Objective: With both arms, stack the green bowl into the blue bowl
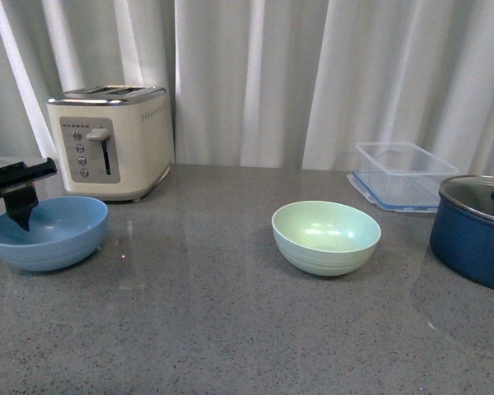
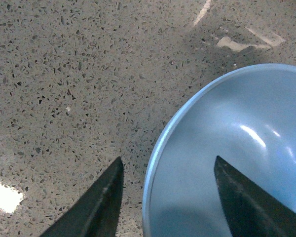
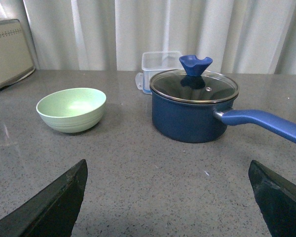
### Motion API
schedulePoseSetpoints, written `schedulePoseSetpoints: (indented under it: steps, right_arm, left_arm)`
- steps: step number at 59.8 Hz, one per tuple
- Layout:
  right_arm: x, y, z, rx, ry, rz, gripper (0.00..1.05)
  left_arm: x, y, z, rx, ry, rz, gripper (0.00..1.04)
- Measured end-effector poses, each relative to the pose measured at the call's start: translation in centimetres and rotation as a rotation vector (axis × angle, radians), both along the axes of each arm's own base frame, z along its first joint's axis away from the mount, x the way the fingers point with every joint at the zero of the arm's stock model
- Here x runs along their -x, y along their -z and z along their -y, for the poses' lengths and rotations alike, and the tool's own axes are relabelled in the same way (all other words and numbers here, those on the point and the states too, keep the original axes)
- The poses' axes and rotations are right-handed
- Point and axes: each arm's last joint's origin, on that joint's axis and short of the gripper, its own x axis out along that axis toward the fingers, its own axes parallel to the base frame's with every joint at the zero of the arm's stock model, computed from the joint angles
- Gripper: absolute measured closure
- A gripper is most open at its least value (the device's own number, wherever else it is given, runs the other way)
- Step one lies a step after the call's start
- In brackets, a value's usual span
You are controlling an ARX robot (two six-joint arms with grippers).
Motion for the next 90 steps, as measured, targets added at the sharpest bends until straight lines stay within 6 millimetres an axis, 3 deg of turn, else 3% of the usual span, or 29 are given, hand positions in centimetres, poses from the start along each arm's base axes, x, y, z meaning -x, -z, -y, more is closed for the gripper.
schedulePoseSetpoints:
  steps: [3, 9, 15, 22, 32, 43, 52, 66, 90]
  right_arm:
    - [0.0, 0.0, 0.0, 0.0, 0.0, 0.0, 0.1]
    - [0.0, 0.0, 0.0, 0.0, 0.0, 0.0, 0.1]
    - [0.0, 0.0, 0.0, 0.0, 0.0, 0.0, 0.1]
    - [0.0, 0.0, 0.0, 0.0, 0.0, 0.0, 0.1]
    - [0.0, 0.0, 0.0, 0.0, 0.0, 0.0, 0.1]
    - [0.0, 0.0, 0.0, 0.0, 0.0, 0.0, 0.1]
    - [0.0, 0.0, 0.0, 0.0, 0.0, 0.0, 0.1]
    - [0.0, 0.0, 0.0, 0.0, 0.0, 0.0, 0.1]
    - [0.0, 0.0, 0.0, 0.0, 0.0, 0.0, 0.1]
  left_arm:
    - [0.0, 0.1, 0.0, -0.003, 0.005, -0.005, 0.65]
    - [0.2, 0.4, -0.1, 0.006, 0.018, -0.016, 0.9]
    - [0.7, 0.5, 0.0, 0.016, 0.027, -0.023, 1.02]
    - [1.8, -0.4, 0.5, 0.032, 0.055, -0.007, 1.01]
    - [2.9, -3.3, 2.0, 0.049, 0.126, 0.071, 1.01]
    - [2.7, -5.4, 5.3, 0.046, 0.22, 0.127, 1.01]
    - [0.9, -4.5, 9.0, 0.037, 0.297, 0.099, 1.01]
    - [-2.1, -1.9, 12.8, 0.03, 0.357, 0.025, 1.01]
    - [-3.3, -0.3, 15.2, -0.001, 0.379, -0.019, 1.01]
